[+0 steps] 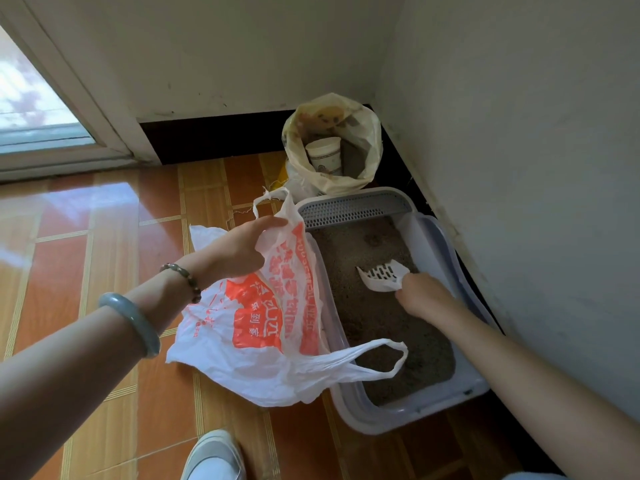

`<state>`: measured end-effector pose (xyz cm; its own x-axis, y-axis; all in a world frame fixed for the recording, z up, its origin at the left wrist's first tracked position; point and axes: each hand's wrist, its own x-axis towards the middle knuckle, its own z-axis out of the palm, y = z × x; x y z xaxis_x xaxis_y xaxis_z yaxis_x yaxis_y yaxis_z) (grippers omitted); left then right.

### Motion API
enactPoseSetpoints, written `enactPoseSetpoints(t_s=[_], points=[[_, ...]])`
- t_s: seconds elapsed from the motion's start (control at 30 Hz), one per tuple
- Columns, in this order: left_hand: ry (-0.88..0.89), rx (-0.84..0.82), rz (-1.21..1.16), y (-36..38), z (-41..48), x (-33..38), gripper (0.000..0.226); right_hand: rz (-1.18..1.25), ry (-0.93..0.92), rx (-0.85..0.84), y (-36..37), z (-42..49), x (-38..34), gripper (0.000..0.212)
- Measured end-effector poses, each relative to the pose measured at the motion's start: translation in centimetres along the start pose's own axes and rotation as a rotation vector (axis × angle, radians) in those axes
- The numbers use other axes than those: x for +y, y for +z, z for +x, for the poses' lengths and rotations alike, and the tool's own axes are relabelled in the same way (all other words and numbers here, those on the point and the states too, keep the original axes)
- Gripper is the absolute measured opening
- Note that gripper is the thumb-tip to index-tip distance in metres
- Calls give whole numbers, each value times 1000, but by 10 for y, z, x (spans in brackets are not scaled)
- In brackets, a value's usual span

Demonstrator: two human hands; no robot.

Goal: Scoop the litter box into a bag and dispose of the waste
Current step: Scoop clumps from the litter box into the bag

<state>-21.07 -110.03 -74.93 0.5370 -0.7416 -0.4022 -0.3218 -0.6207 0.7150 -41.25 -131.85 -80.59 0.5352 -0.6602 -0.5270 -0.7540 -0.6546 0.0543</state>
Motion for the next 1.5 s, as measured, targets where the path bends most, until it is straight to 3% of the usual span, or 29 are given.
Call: enactPoseSetpoints(t_s=[0.23,0.67,1.13,1.23,1.5], points=[[-23,-11,-178,1,5,-6,79,121,15,30,10,30,-9,31],[-38,-43,-191,8,12,-22,78,370,-44,45,27,63,-8,27],[-45,-30,-99,11,5,-15,76,321,-251,15,21,-1,27,16],[-41,-20,-69,10,3,-12,77,318,-291,81,9,-19,33,12],[-33,-16,34,11,2,-9,79,208,-420,309,-11,-43,42,27]])
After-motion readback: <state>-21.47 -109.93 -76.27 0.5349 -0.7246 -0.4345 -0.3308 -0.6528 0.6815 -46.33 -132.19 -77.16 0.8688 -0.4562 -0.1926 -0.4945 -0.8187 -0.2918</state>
